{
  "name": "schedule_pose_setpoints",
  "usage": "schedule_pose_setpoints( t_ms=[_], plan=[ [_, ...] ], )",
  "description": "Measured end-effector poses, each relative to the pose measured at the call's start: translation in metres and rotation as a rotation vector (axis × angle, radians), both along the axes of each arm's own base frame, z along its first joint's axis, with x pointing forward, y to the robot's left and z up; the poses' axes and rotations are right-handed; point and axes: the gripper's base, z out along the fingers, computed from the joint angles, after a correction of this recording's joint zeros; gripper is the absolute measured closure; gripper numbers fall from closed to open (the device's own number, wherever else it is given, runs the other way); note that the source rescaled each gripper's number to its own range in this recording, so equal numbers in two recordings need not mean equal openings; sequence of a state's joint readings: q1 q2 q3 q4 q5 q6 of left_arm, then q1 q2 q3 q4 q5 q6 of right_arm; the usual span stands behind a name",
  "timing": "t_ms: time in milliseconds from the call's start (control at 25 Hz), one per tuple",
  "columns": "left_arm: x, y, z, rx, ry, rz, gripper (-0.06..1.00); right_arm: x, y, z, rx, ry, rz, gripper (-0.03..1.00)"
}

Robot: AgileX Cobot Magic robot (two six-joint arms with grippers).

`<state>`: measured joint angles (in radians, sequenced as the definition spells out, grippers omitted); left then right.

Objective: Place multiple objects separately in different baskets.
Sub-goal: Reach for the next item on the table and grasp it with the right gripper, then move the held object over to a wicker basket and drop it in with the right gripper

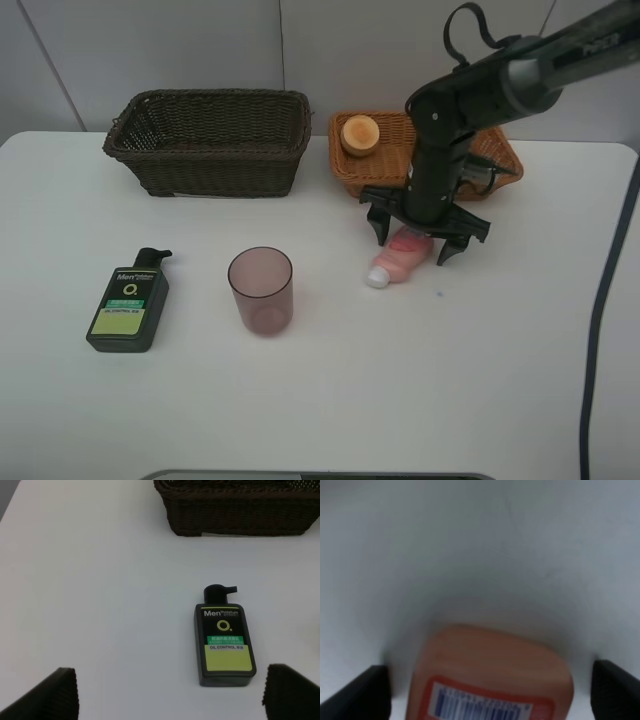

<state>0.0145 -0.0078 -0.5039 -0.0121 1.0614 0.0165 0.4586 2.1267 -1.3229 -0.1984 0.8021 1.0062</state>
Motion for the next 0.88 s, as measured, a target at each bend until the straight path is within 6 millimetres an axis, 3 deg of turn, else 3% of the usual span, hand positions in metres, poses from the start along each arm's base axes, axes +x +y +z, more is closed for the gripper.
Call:
schedule_pose_setpoints(
  t_ms=[160, 240, 320, 400, 440, 880],
  plan=[
    [0.0, 0.0, 0.0, 0.0, 0.0, 0.0, -0.01, -0.0005, 0.0004, -0.0033, 0.002, 0.01, -0.006, 0.29],
    [0.0, 0.0, 0.0, 0.0, 0.0, 0.0, -0.01, -0.0002, 0.0005, -0.0037, -0.001, 0.015, -0.007, 0.38],
    [0.0, 0.0, 0.0, 0.0, 0.0, 0.0, -0.01, -0.0003, 0.0005, -0.0038, -0.001, 0.016, -0.007, 0.54],
    [0.0, 0.0, 0.0, 0.0, 0.0, 0.0, -0.01, -0.0003, 0.0005, -0.0038, 0.0, 0.017, -0.008, 0.85],
    [0.0, 0.0, 0.0, 0.0, 0.0, 0.0, -0.01, -0.0004, 0.0005, -0.0038, 0.0, 0.018, -0.009, 0.88],
    [0.0, 0.0, 0.0, 0.0, 0.0, 0.0, -0.01, -0.0007, 0.0006, -0.0038, 0.0, 0.02, -0.011, 0.89]
  ],
)
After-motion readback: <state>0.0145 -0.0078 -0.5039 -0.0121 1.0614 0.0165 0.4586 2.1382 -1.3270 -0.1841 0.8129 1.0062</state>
